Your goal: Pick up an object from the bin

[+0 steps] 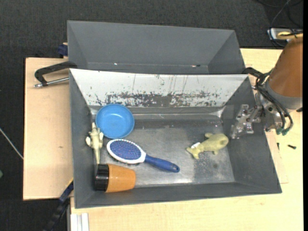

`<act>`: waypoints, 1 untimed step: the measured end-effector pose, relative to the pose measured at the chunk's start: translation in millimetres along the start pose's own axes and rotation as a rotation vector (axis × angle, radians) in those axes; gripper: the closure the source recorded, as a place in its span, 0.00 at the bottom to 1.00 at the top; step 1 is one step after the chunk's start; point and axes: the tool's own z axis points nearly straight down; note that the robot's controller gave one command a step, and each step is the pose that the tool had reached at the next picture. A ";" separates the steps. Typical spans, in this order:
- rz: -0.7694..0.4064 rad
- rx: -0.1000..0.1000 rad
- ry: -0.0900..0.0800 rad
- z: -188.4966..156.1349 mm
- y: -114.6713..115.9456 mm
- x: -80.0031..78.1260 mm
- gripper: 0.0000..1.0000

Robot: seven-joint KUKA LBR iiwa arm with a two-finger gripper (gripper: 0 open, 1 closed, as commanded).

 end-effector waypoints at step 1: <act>0.000 -0.002 0.008 5.0 0.2 1.3 0.00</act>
Offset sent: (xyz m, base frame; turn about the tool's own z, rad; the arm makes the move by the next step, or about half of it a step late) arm 0.0000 0.0000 0.0000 0.0000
